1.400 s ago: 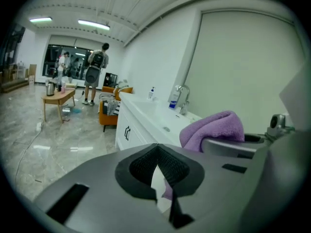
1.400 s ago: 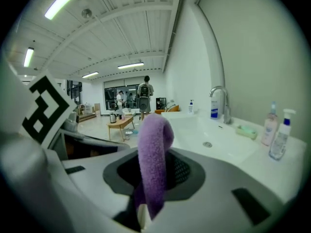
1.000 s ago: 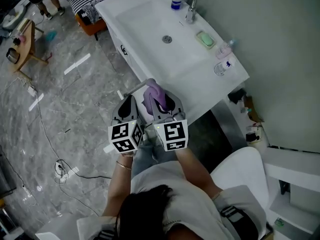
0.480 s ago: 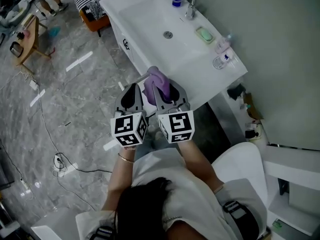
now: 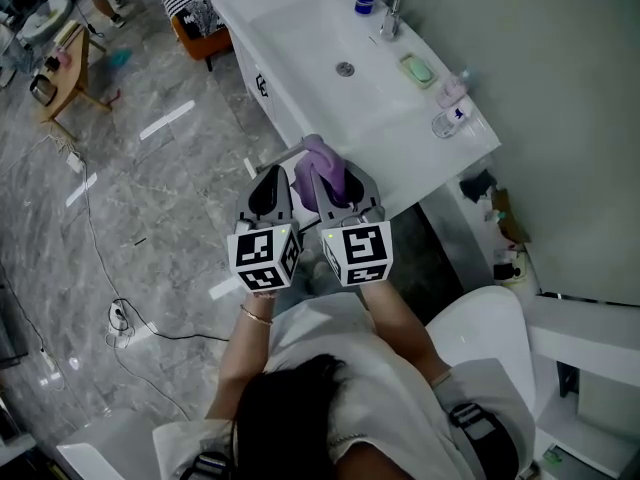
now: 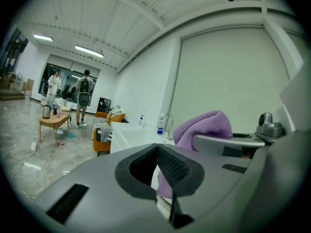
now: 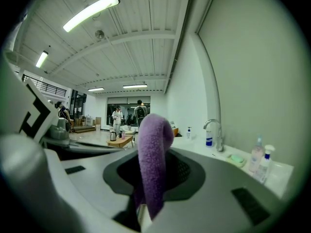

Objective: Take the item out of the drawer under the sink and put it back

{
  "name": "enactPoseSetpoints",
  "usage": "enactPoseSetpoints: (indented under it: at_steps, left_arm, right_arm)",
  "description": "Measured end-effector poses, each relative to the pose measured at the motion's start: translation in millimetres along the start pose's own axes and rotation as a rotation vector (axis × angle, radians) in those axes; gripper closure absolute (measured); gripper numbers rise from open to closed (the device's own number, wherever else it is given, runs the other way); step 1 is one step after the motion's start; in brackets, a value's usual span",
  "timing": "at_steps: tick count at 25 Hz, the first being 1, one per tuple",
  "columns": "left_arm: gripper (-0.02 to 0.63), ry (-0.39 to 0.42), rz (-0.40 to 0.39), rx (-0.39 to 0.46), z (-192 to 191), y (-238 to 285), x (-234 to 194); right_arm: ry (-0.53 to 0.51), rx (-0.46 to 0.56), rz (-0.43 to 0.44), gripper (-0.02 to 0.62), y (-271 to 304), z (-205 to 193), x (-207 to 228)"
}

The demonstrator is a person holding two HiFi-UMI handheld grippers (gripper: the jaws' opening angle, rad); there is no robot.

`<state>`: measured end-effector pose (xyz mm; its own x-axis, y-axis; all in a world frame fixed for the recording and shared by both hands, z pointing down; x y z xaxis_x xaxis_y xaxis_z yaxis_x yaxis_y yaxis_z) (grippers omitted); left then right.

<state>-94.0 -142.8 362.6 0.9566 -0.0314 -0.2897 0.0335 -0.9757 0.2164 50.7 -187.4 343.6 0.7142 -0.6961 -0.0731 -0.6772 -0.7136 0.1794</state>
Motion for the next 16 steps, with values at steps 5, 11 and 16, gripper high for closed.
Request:
enactPoseSetpoints:
  at_steps: [5, 11, 16]
  left_arm:
    - [0.603, 0.017, -0.010, -0.002, -4, -5, 5]
    - [0.603, 0.035, -0.016, -0.008, -9, -9, 12]
    - [0.603, 0.044, -0.016, -0.001, -11, -15, 14]
  right_arm:
    - [0.000, -0.004, -0.003, 0.492, -7, -3, 0]
    - [-0.006, -0.008, 0.003, 0.492, -14, -6, -1]
    - [-0.008, -0.005, 0.007, 0.492, -19, -8, -4]
Point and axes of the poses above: the fingertips, and each gripper's own axes: y forward along the fingers, x to its right, z out of its top, the point moved 10 cm from there along -y, backward along the fingers, and after that the axes turned 3 degrees about -y, right-handed, at the moved point
